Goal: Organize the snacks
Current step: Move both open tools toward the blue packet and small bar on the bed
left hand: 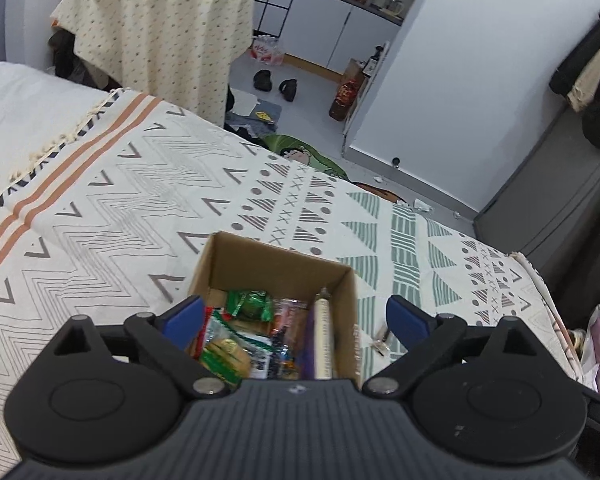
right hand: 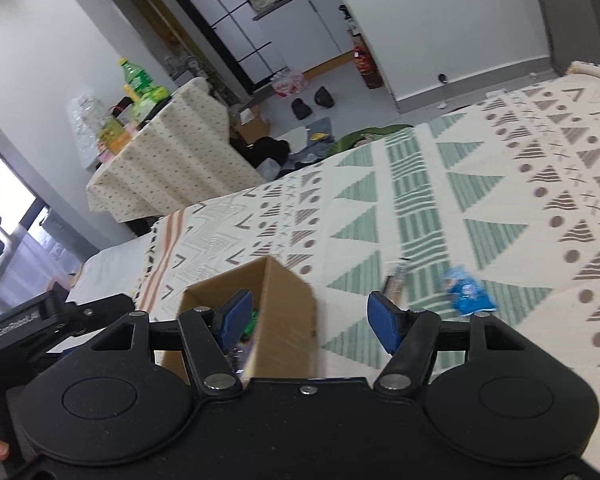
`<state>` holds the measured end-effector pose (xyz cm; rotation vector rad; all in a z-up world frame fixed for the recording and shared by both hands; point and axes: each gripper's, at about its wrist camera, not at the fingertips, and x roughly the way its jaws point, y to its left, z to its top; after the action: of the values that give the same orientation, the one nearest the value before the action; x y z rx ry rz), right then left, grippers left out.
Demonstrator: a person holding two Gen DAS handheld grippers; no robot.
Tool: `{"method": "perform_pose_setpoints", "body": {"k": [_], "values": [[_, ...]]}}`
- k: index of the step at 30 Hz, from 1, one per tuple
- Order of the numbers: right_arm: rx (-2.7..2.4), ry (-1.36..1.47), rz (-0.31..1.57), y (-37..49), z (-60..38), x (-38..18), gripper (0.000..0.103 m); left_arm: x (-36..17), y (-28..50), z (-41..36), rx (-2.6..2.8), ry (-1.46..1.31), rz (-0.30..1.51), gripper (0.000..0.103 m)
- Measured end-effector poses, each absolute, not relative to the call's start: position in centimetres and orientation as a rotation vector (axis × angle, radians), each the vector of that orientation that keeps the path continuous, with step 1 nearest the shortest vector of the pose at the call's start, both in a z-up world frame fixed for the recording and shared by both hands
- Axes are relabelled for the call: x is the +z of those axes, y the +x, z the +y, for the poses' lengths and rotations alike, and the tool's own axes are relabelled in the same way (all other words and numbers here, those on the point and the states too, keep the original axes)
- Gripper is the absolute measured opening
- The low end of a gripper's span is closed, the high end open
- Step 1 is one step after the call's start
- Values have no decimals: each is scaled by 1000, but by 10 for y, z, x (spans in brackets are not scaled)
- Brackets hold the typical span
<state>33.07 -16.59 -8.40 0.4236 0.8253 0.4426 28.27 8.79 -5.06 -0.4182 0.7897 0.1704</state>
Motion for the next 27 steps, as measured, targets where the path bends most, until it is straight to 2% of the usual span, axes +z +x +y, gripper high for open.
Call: {"method": "perform_pose_setpoints", "body": {"k": [19,27], "values": [[351,507,852,345,-239,-101,64,-57,314,13,59,-349,835,97],[319,518,877,358,-257,-120,63,-73,335,-12,23,-323,849,93]]}}
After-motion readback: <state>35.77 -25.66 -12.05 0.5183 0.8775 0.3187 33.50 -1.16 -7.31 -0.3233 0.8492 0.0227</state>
